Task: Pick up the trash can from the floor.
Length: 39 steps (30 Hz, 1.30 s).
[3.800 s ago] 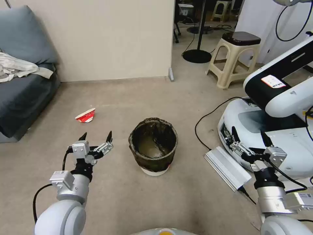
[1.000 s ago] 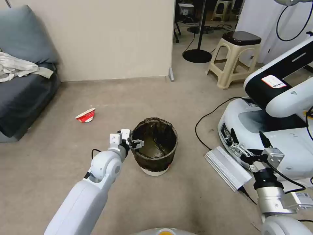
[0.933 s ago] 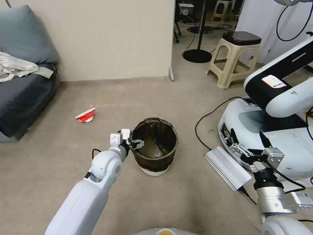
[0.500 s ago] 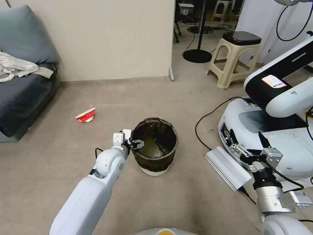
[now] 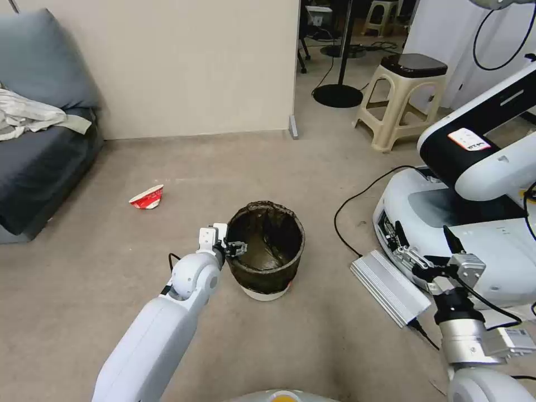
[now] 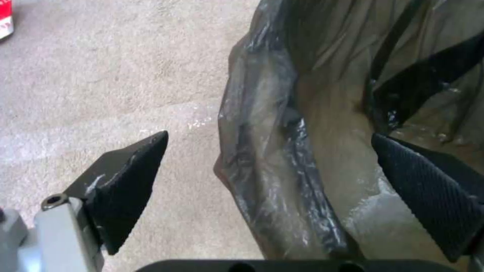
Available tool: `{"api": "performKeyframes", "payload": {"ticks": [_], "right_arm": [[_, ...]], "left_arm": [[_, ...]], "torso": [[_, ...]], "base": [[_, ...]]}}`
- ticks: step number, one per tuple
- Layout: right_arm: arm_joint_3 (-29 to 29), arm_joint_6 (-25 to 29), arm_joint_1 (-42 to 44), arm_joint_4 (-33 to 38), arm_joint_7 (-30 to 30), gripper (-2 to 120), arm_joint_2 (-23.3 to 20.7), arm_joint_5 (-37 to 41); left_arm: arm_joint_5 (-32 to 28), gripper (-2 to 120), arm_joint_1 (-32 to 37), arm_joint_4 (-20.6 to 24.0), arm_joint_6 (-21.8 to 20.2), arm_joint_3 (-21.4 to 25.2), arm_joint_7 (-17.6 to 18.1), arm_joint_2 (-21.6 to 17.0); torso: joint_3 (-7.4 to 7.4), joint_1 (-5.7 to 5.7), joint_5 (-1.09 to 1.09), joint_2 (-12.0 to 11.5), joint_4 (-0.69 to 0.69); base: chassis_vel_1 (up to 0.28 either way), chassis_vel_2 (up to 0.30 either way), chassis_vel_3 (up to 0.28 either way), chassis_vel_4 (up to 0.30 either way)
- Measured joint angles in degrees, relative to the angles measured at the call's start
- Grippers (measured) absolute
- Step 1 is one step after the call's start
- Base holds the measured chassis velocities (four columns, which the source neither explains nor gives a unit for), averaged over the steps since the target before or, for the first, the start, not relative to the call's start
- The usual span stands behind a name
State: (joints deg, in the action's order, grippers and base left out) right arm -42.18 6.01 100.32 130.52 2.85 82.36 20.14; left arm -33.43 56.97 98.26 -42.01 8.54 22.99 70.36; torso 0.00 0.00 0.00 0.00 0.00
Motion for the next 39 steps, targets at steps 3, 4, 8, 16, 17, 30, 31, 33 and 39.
{"api": "performKeyframes", "payload": {"ticks": [3,4,8,16,17,30,31,33,39], "right_arm": [[0.1,0.0,0.0,0.0,0.1,100,0.1,0.0],[0.1,0.0,0.0,0.0,0.1,100,0.1,0.0],[0.1,0.0,0.0,0.0,0.1,100,0.2,0.0],[0.1,0.1,0.0,0.0,0.2,100,0.2,0.0],[0.1,0.1,0.0,0.0,0.2,100,0.2,0.0],[0.1,0.1,-0.3,-0.3,0.2,100,0.2,0.0],[0.2,0.1,-0.4,-0.3,0.2,100,0.2,0.0],[0.3,0.1,-0.4,-0.4,0.2,100,0.3,-0.1],[0.3,0.1,-0.5,-0.6,0.2,100,0.3,-0.1]], "left_arm": [[0.0,100,-0.4,-0.7,0.0,-0.3,0.4,0.0],[0.0,100,-0.4,-0.9,0.0,-0.4,0.5,-0.1],[-0.1,100,-0.7,-1.5,0.1,-0.6,0.7,-0.2],[-0.5,100,-1.0,-2.2,0.0,-1.3,1.2,-0.2],[-0.7,100,-1.1,-2.2,0.0,-1.4,1.4,-0.1],[-1.7,63,-1.1,-2.0,0.0,-1.0,2.4,-0.1],[-1.7,59,-1.0,-2.0,0.0,-1.0,2.4,-0.1],[-1.8,51,-1.0,-1.9,0.0,-0.8,2.5,-0.2],[-2.0,29,-1.0,-1.8,0.0,-0.3,2.9,-0.3]], "torso": [[-0.01,0.0,0.01,0.0,0.0],[-0.01,0.0,0.01,0.0,0.0],[-0.01,0.0,0.01,0.0,0.0],[-0.01,0.0,-0.01,0.0,-0.01],[0.0,0.0,-0.01,0.0,-0.01],[0.0,0.0,0.0,0.0,0.0],[0.0,0.0,0.0,0.0,0.0],[0.0,0.0,-0.01,0.0,0.0],[0.0,0.0,-0.01,0.0,0.0]], "base": [[0.0,0.0,0.0,0.0],[0.0,0.0,0.0,0.0],[0.0,0.0,0.0,0.0],[0.0,0.0,0.0,0.0],[0.0,0.0,0.0,0.0],[0.0,0.0,0.0,0.0],[0.0,0.0,0.0,0.0],[0.0,0.0,0.0,0.0],[0.0,0.0,0.0,0.0]]}}
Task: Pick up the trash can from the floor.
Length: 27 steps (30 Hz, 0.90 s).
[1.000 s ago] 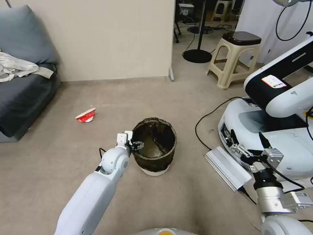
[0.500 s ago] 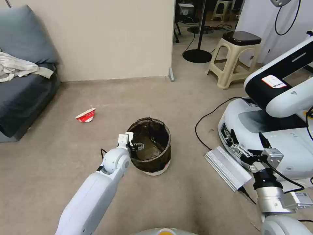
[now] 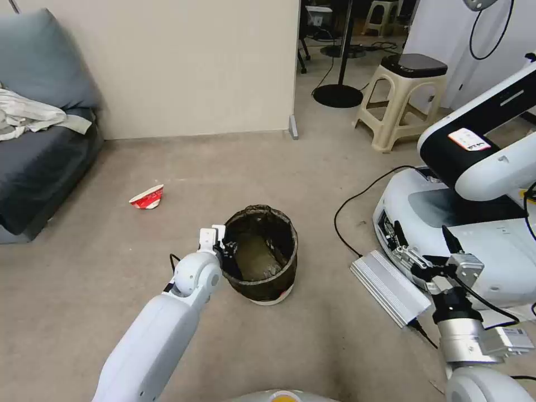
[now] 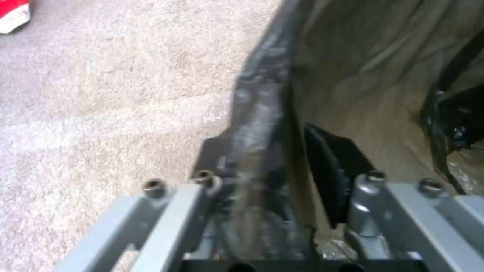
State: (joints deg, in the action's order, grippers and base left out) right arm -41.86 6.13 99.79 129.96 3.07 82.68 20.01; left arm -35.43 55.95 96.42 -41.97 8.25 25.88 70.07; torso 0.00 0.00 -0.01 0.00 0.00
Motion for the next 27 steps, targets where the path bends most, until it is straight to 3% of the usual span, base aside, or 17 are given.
{"api": "performKeyframes", "payload": {"ticks": [2,6,19,27], "right_arm": [[0.0,0.0,0.0,-0.1,0.0,100,0.0,0.0],[0.0,0.0,-0.1,-0.1,0.1,100,0.1,-0.1],[0.3,0.0,0.0,-0.1,0.4,100,0.6,-0.8],[1.2,0.1,0.3,0.6,0.5,100,1.5,-1.8]], "left_arm": [[-0.2,19,0.0,0.2,0.0,0.1,0.0,0.0],[-0.5,8,-0.1,0.5,0.0,0.2,0.1,0.0],[-2.8,4,1.3,3.1,0.0,2.1,0.3,-1.0],[-7.4,1,4.6,10.3,-0.1,6.7,0.9,-2.6]], "torso": [[0.0,0.0,0.0,0.0,0.0],[0.0,0.0,-0.03,0.0,-0.02],[0.0,0.0,0.0,0.0,0.0],[0.01,0.0,0.02,0.0,0.02]], "base": [[0.0,0.0,0.0,0.0],[0.0,0.0,0.0,0.0],[0.0,0.0,0.0,0.0],[0.0,0.0,0.0,0.0]]}}
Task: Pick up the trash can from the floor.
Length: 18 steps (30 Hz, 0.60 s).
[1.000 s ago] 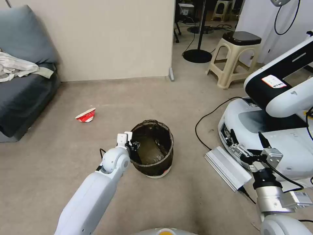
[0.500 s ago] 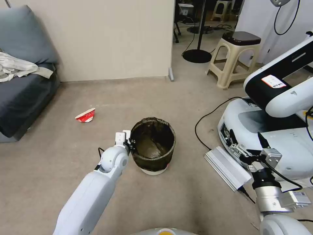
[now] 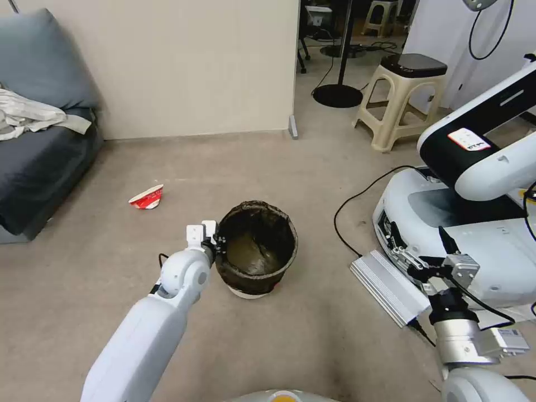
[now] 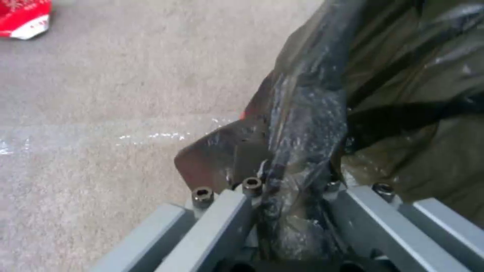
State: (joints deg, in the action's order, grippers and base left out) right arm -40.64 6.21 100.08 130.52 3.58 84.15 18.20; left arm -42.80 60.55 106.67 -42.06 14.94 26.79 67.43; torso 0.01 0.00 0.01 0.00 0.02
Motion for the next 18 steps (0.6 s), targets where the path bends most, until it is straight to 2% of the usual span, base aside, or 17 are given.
{"api": "performKeyframes", "payload": {"ticks": [7,18], "right_arm": [[0.4,0.2,0.4,0.5,0.1,100,0.3,-0.8],[0.4,0.2,1.1,2.1,0.2,100,0.3,-1.0]], "left_arm": [[-6.3,1,2.9,5.8,0.0,4.8,0.1,-2.2],[-10.8,1,5.9,10.4,0.0,10.1,0.5,-4.1]], "torso": [[0.0,0.0,-0.01,0.0,-0.01],[-0.01,0.0,-0.01,0.0,-0.01]], "base": [[0.0,0.0,0.0,0.0],[0.0,0.0,0.0,0.0]]}}
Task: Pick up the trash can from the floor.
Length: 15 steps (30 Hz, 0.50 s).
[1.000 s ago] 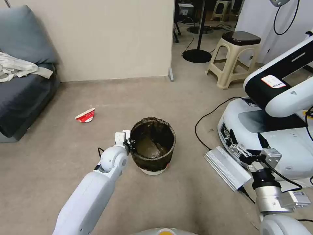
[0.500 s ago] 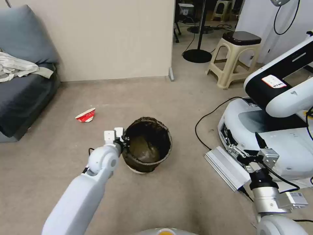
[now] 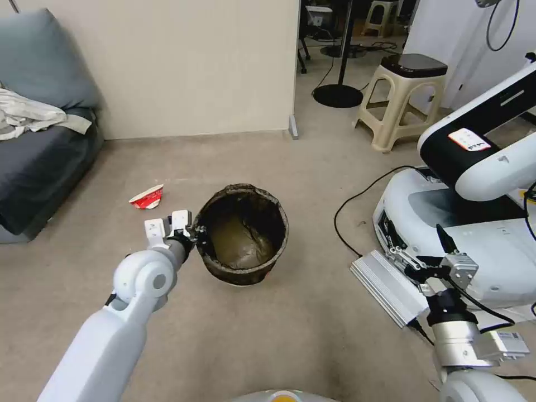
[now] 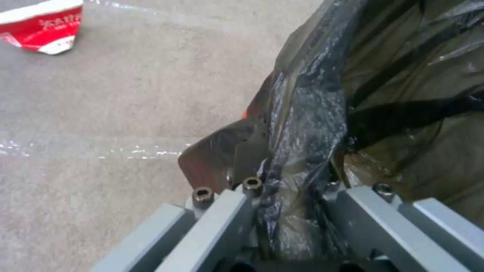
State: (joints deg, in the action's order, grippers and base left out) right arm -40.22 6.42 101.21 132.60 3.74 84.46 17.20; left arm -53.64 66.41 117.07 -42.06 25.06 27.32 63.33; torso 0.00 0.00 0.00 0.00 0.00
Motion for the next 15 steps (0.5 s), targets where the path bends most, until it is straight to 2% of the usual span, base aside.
{"api": "performKeyframes", "payload": {"ticks": [7,15], "right_arm": [[0.0,0.0,0.3,0.8,0.1,100,0.0,0.0],[0.1,-0.1,0.3,0.9,0.2,100,0.0,0.0]], "left_arm": [[-1.6,1,1.7,1.8,0.0,2.8,-0.2,-0.2],[-1.6,1,2.1,2.0,0.0,3.2,-0.3,-0.4]], "torso": [[0.0,0.0,0.0,0.0,0.0],[0.0,0.0,0.0,0.0,0.0]], "base": [[0.0,0.0,0.0,0.0],[0.0,0.0,0.0,0.0]]}}
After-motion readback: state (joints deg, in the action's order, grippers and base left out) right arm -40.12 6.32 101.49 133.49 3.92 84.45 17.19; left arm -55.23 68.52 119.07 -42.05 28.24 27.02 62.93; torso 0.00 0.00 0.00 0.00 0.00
